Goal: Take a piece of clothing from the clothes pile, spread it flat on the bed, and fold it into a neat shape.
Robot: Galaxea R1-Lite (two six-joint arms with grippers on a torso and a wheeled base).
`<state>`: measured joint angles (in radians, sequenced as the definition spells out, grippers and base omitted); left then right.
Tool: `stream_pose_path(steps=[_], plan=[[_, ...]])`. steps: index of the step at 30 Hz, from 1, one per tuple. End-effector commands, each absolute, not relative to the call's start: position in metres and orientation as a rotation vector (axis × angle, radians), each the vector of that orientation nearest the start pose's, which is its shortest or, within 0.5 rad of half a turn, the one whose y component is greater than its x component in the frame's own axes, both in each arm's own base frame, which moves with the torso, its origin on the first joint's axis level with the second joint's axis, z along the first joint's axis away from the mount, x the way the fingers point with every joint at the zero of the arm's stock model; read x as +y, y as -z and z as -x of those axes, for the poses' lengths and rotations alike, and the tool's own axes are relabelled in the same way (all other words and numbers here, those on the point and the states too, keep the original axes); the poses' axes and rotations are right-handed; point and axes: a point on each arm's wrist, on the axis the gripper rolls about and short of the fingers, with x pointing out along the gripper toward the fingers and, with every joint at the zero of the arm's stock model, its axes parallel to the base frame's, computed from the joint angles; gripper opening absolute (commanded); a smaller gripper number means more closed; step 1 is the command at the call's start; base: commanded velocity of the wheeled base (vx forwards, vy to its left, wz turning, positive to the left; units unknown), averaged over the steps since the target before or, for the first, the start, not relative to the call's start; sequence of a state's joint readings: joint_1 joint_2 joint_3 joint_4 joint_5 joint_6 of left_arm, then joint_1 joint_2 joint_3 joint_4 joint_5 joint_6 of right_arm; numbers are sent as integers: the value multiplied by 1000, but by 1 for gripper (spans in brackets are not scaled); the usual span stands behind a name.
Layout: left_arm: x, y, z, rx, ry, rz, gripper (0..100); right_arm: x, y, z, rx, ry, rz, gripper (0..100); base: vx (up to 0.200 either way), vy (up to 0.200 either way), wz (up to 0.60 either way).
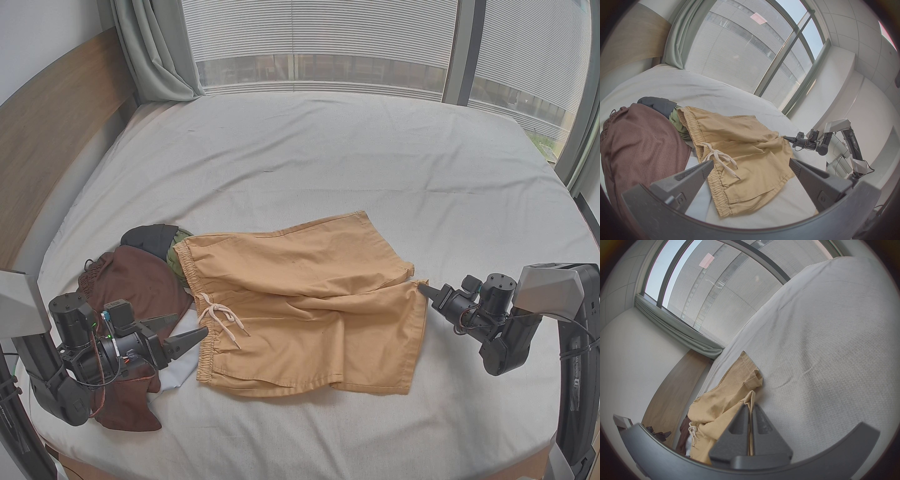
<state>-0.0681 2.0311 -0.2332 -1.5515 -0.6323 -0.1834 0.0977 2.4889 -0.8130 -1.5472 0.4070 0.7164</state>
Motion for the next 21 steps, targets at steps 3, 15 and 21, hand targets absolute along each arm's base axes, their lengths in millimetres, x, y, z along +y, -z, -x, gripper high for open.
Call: stream_pose_path(steps=[3,15,21], plan=[[-29,-57,-267,295,674,242,100,47,12,-393,299,-435,-718,100,0,0,0],[-29,-56,-268,295,673,240,100,44,12,-346,413,-557,-515,100,0,0,0],[-29,-54,-266,305,672,242,100,49,24,-321,499,-624,-439,100,0,0,0]])
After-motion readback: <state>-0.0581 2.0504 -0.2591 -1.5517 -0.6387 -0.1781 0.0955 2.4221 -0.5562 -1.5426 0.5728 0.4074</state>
